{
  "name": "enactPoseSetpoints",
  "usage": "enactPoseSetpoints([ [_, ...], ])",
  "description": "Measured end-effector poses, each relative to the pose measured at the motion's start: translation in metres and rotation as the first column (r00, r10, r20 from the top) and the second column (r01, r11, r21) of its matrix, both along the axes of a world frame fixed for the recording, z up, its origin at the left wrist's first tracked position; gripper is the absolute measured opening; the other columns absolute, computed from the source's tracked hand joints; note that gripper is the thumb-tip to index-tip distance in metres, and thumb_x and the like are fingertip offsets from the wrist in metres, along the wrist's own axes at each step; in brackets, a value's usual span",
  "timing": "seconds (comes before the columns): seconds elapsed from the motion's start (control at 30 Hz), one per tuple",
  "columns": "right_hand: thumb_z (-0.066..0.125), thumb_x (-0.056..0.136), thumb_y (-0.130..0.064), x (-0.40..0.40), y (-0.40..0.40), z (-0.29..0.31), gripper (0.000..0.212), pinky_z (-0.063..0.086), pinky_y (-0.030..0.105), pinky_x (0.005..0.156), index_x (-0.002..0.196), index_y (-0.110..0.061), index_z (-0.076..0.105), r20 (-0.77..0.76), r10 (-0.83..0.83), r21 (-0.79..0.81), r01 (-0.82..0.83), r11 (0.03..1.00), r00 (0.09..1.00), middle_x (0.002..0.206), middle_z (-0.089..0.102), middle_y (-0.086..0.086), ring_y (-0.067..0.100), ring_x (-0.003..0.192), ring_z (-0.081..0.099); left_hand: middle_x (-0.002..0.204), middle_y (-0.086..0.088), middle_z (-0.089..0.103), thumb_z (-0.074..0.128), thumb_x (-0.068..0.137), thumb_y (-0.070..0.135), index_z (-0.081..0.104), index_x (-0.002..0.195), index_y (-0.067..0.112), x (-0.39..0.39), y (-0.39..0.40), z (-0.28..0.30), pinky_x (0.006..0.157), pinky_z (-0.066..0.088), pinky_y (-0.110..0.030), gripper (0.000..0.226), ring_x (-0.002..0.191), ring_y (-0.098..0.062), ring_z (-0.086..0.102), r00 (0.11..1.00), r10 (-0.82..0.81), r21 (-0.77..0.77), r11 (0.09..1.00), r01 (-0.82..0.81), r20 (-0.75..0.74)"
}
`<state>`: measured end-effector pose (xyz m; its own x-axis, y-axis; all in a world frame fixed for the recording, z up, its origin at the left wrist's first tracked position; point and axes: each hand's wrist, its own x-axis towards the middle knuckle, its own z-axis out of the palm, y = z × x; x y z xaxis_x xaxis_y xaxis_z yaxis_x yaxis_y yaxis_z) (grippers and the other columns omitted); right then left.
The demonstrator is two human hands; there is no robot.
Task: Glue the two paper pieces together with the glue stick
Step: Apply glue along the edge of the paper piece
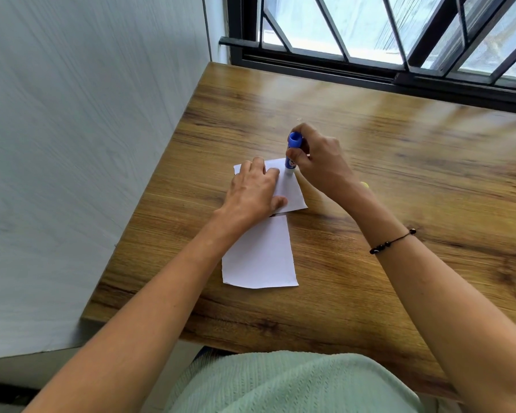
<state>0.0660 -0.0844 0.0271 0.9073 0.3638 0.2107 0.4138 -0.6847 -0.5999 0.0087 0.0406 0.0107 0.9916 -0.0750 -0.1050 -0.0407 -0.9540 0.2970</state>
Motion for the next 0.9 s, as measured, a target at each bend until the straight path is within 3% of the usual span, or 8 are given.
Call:
enactPoseSetpoints([
  [0.17, 0.053, 0.089, -0.015, -0.01, -0.006, 0.001, 0.025, 0.046, 0.037, 0.074, 0.112, -0.006, 0.051, 0.01, 0.015, -0.008, -0.015, 1.0, 1.0, 0.093, 0.067, 0.014, 0.028, 0.081, 0.06, 0.125, -0.013, 0.04, 0.056, 0.085, 0.04, 0.044, 0.128, 0.013, -0.001, 0.0, 0.0, 0.093, 0.038, -0.037, 0.052, 0.117, -0.028, 0.037, 1.0, -0.002, 0.0, 1.0, 0.002, 0.001],
  [0.4, 0.054, 0.088, -0.014, -0.022, -0.013, 0.003, 0.024, 0.049, 0.045, 0.077, 0.11, -0.006, 0.052, -0.007, 0.011, -0.006, -0.012, 1.0, 1.0, 0.089, 0.067, 0.016, 0.033, 0.081, 0.06, 0.126, -0.014, 0.04, 0.055, 0.086, 0.039, 0.044, 0.129, 0.011, 0.0, -0.001, -0.002, 0.093, 0.038, -0.038, 0.052, 0.118, -0.029, 0.037, 1.0, 0.006, 0.008, 1.0, -0.006, 0.015],
  [0.57, 0.055, 0.087, -0.014, -0.032, -0.018, 0.001, 0.023, 0.047, 0.041, 0.075, 0.109, -0.007, 0.053, -0.007, 0.003, -0.012, -0.003, 1.0, 1.0, 0.079, 0.058, -0.001, 0.031, 0.081, 0.06, 0.128, -0.014, 0.04, 0.055, 0.087, 0.038, 0.044, 0.13, 0.01, 0.0, -0.003, -0.002, 0.093, 0.038, -0.038, 0.052, 0.119, -0.029, 0.037, 1.0, 0.007, 0.023, 1.0, -0.008, 0.024],
  [0.73, 0.057, 0.086, -0.012, -0.042, -0.025, 0.0, 0.022, 0.049, 0.042, 0.076, 0.107, -0.008, 0.053, -0.013, 0.018, 0.009, -0.018, 1.0, 1.0, 0.08, 0.06, -0.003, 0.03, 0.08, 0.062, 0.129, -0.014, 0.04, 0.055, 0.087, 0.038, 0.043, 0.13, 0.011, 0.0, -0.003, -0.003, 0.094, 0.038, -0.038, 0.052, 0.12, -0.029, 0.037, 1.0, 0.011, 0.029, 0.999, -0.012, 0.026],
  [0.9, 0.058, 0.086, -0.014, -0.052, -0.035, 0.0, 0.025, 0.049, 0.042, 0.077, 0.109, -0.007, 0.054, 0.013, 0.044, 0.002, -0.044, 0.999, 0.999, 0.09, 0.068, 0.013, 0.032, 0.081, 0.062, 0.129, -0.015, 0.04, 0.054, 0.088, 0.038, 0.044, 0.129, 0.01, -0.001, -0.005, -0.005, 0.094, 0.038, -0.038, 0.051, 0.12, -0.029, 0.037, 0.999, 0.007, 0.048, 0.999, -0.009, 0.043],
])
